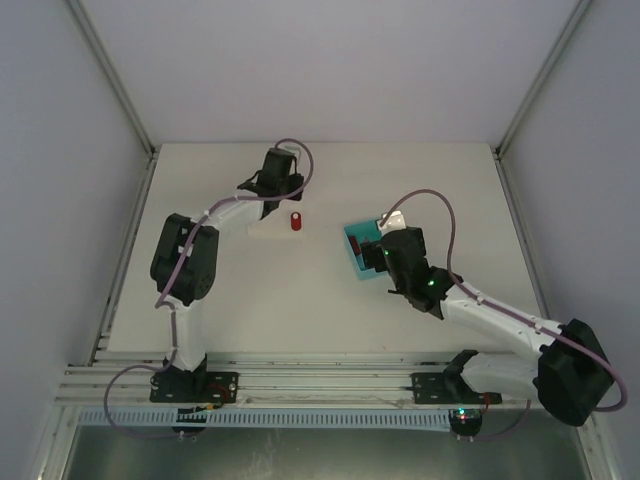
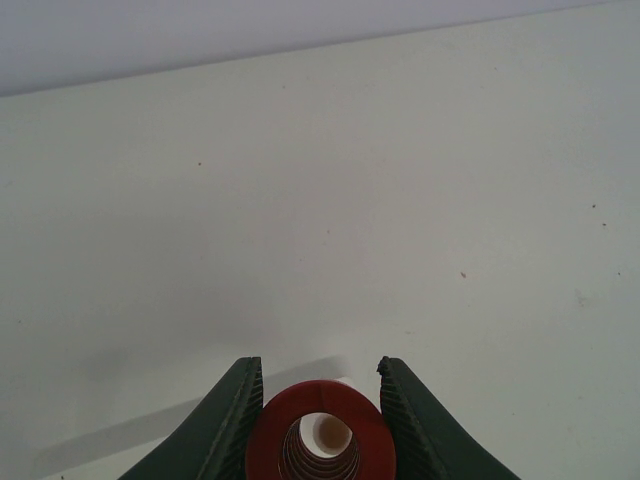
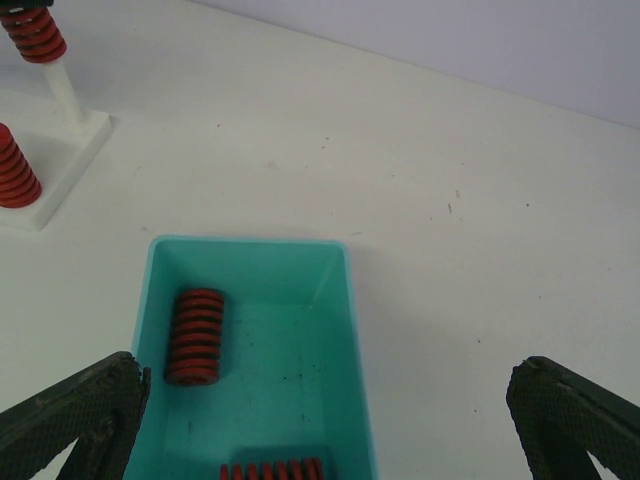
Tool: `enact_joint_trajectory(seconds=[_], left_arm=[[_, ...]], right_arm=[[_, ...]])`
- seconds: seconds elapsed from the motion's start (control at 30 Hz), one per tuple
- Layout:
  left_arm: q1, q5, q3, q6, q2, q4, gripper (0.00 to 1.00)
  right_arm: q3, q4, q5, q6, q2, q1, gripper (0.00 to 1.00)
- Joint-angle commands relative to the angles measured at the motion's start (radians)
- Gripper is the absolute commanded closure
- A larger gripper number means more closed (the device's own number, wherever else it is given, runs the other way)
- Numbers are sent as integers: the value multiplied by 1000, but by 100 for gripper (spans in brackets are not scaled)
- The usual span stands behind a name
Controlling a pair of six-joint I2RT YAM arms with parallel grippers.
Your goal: Install the large spring
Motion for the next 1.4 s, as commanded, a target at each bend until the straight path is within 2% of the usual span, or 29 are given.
enact_joint_trajectory(seconds=[0.0, 0.27, 0.5, 0.6, 0.7, 1.0, 1.17, 1.23, 1.37], left_arm=[[1, 16, 58, 20, 20, 3, 100], [2, 5, 72, 25, 55, -5, 95], [2, -5, 80, 25, 87, -12, 73], [3, -1, 88, 25, 96, -17, 69], [2, 7, 91, 25, 101, -22, 60], [2, 20, 97, 17, 64, -49, 54], [1, 36, -5, -16, -52, -4, 47], [0, 51, -69, -39, -125, 27, 44], [-3, 89, -234, -107, -255, 130, 37]], right_arm=[[-11, 23, -4, 5, -22, -6, 1], [-11, 24, -18, 3, -20, -6, 1], [-7, 23, -19, 2, -9, -4, 1], [-6, 21, -15, 2, -8, -6, 1], [-4, 19, -12, 3, -2, -5, 1], [6, 1, -7, 19, -2, -6, 1], [78, -98, -48, 114, 52, -35, 1], [122, -175, -125, 158, 87, -63, 0], [157, -233, -303, 201, 131, -140, 8]])
